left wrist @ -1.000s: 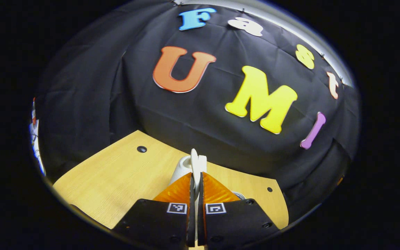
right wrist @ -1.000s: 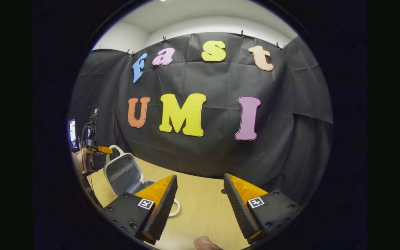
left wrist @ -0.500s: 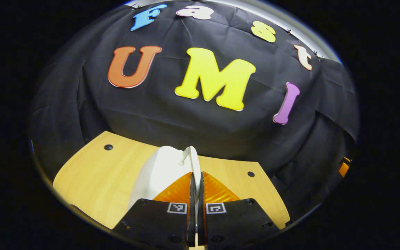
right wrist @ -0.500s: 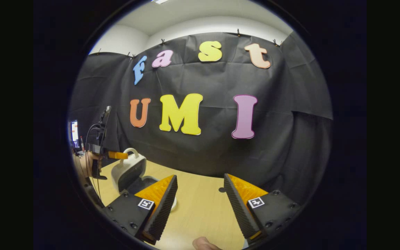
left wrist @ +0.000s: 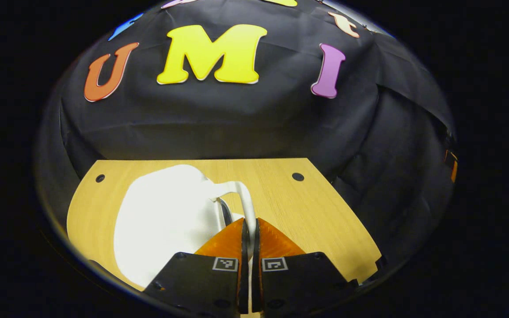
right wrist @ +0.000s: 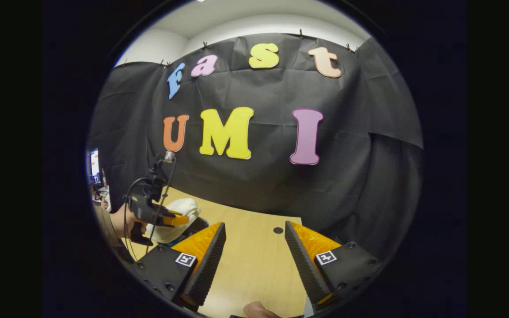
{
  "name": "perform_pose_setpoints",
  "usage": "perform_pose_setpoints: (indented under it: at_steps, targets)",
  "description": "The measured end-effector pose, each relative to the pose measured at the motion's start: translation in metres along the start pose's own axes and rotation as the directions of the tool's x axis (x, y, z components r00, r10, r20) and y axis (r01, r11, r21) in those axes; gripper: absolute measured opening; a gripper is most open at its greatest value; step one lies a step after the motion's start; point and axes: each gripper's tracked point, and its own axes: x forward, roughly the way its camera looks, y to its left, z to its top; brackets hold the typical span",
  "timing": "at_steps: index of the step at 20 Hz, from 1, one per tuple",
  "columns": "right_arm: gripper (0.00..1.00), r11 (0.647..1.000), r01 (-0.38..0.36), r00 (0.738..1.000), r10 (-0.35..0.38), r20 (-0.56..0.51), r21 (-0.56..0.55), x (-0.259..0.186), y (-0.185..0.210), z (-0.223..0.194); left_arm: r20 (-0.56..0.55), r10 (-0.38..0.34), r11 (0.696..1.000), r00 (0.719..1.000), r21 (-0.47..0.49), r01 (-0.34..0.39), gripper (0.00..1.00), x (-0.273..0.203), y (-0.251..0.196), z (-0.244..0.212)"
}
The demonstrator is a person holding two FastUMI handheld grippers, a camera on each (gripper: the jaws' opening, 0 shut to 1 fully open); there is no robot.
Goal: First open the suitcase, pack the skin care products into it, and then close the suitcase.
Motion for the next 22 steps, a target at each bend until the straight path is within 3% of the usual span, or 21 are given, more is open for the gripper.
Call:
perform_pose_setpoints:
  at_steps: [5,12,13,14,15,17,18,21,22]
  targets:
    - [0.8,0.999,0.035,0.999,-0.035,-0.024,-0.007,-0.006,-0.009,-0.01,-0.113,-0.021,1.0,0.993,0.004,0.022,0.06,0.027,-0.02,-0.049]
    - [0.8,0.999,0.049,0.997,-0.049,-0.054,0.002,-0.002,-0.005,-0.018,-0.168,0.009,0.999,0.986,0.035,-0.003,0.07,0.053,-0.023,-0.062]
    - [0.8,0.999,0.049,0.997,-0.049,-0.056,0.001,0.0,-0.003,-0.018,-0.171,0.008,0.999,0.985,0.035,-0.002,0.0,0.056,-0.024,-0.064]
    - [0.77,0.999,0.05,0.997,-0.05,-0.057,-0.004,0.001,-0.001,-0.018,-0.171,0.001,1.0,0.985,0.028,0.004,0.09,0.059,-0.027,-0.065]
    - [0.77,0.999,0.051,0.997,-0.052,-0.056,-0.009,0.002,0.0,-0.016,-0.177,-0.008,1.0,0.984,0.014,0.01,0.1,0.06,-0.029,-0.066]
    - [0.79,0.998,0.063,0.997,-0.064,-0.048,-0.017,0.005,0.002,-0.014,-0.185,-0.04,0.999,0.982,-0.037,0.034,0.23,0.059,-0.037,-0.068]
    - [0.8,0.997,0.073,0.996,-0.074,-0.041,-0.017,0.006,0.002,-0.011,-0.178,-0.046,0.997,0.983,-0.066,0.035,0.36,0.055,-0.039,-0.065]
    - [0.8,0.996,0.089,0.995,-0.09,-0.037,-0.007,0.012,0.008,-0.007,-0.083,-0.025,0.996,0.996,-0.086,0.017,0.45,0.033,-0.034,-0.028]
    - [0.8,0.996,0.088,0.995,-0.088,-0.042,-0.004,0.016,0.013,-0.009,-0.045,-0.021,0.997,0.999,-0.081,0.017,0.66,0.023,-0.031,-0.015]
